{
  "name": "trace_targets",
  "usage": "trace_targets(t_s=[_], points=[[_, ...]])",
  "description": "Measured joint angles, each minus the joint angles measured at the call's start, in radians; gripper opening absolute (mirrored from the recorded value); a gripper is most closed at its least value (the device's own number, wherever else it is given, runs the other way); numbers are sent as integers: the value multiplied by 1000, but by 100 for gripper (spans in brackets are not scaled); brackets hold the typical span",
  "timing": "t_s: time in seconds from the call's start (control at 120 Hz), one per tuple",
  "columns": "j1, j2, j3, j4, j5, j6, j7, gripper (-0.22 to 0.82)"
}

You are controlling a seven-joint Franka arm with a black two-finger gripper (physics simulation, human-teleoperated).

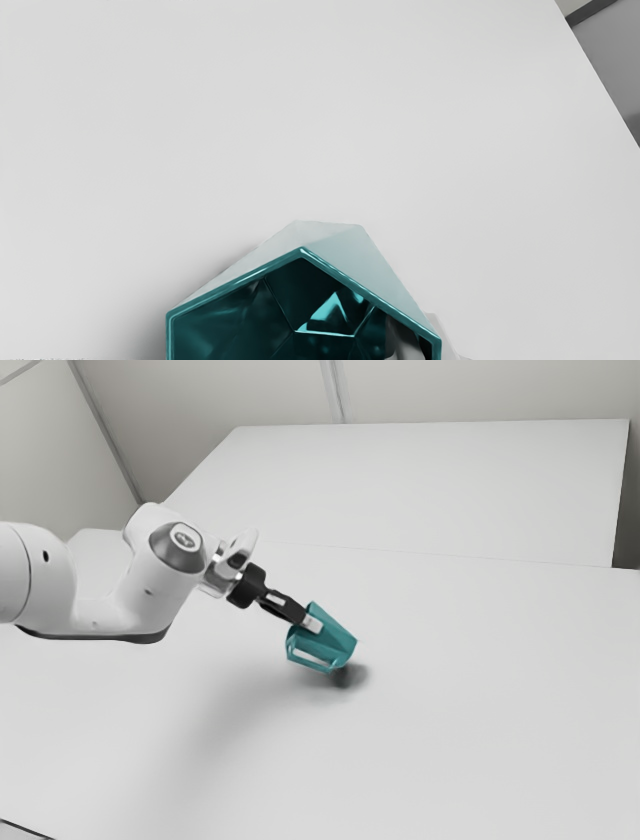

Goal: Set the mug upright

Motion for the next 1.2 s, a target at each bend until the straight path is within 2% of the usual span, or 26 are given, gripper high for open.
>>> trace_targets(t_s=[0.675, 1.2], points=[[20, -38, 26, 107, 692, -152, -231, -18], [32, -35, 23, 102, 969, -144, -389, -18]])
